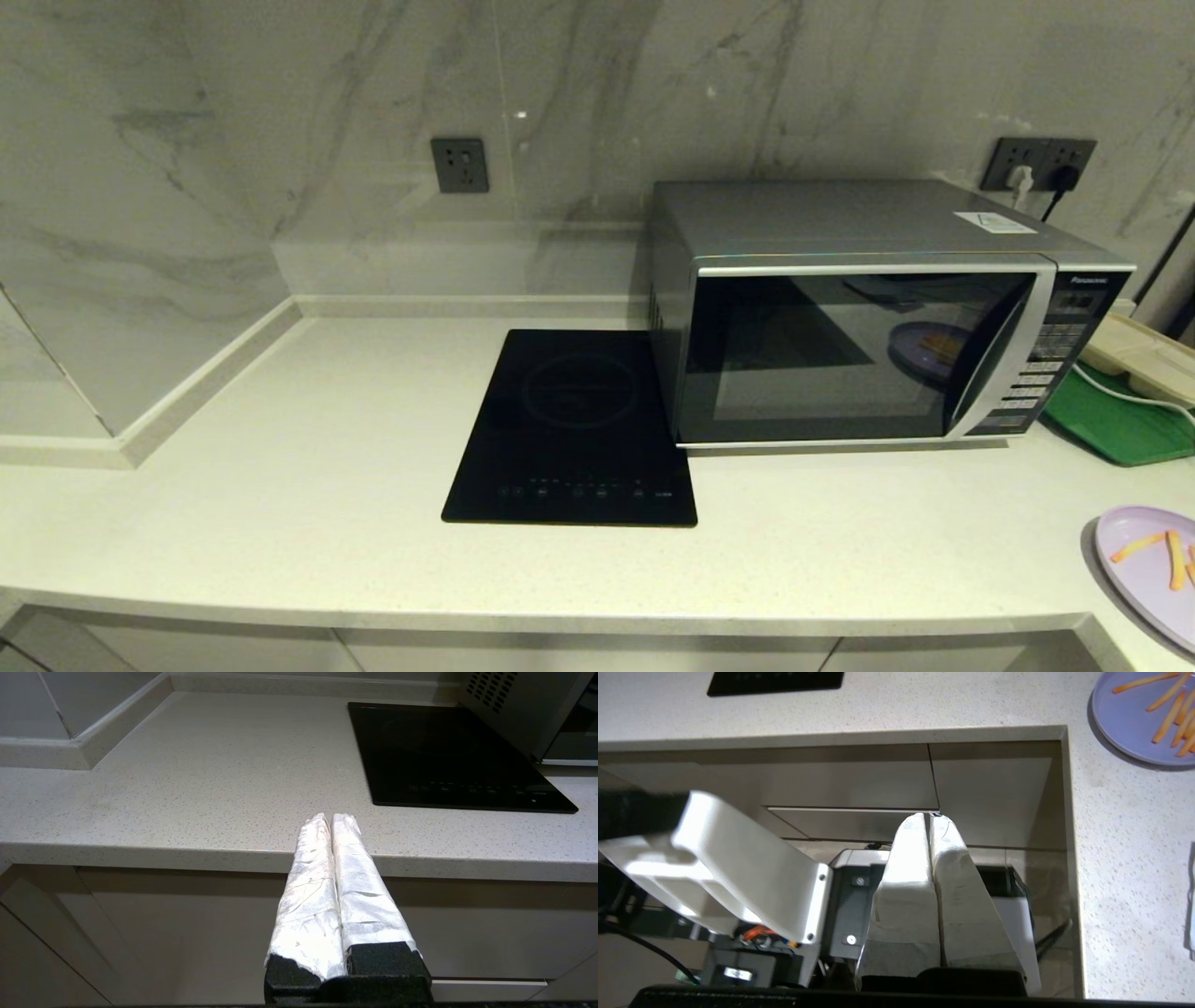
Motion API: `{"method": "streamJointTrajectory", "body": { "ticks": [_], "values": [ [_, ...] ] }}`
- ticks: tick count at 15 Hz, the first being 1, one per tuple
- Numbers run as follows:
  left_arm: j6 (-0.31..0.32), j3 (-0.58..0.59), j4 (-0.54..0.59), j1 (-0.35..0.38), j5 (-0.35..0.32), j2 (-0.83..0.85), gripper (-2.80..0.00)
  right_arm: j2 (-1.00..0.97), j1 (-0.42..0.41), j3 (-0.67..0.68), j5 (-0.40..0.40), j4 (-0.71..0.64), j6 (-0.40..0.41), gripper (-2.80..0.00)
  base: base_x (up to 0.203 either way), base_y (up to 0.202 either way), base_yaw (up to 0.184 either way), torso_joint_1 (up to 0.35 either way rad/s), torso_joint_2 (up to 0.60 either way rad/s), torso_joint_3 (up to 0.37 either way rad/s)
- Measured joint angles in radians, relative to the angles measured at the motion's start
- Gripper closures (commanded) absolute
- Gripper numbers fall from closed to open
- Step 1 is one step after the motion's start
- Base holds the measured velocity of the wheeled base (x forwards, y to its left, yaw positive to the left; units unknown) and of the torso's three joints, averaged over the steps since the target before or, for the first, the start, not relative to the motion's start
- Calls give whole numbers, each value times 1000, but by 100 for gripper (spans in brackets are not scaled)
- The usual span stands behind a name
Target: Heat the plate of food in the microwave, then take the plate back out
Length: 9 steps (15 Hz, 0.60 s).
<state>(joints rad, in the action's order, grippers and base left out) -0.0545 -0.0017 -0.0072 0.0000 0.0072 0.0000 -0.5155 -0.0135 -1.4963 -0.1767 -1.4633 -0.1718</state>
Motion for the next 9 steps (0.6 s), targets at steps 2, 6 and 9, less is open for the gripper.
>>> {"method": "streamJointTrajectory", "body": {
  "ticks": [2,6,9],
  "values": [
    [0,0,0,0,0,0,0,137,16,53,25,-29,9,0,0,0,0,0,0,0],
    [0,0,0,0,0,0,0,382,17,265,90,48,51,0,0,0,0,0,0,0],
    [0,0,0,0,0,0,0,468,15,553,161,305,88,0,0,0,0,0,0,0]
  ]
}}
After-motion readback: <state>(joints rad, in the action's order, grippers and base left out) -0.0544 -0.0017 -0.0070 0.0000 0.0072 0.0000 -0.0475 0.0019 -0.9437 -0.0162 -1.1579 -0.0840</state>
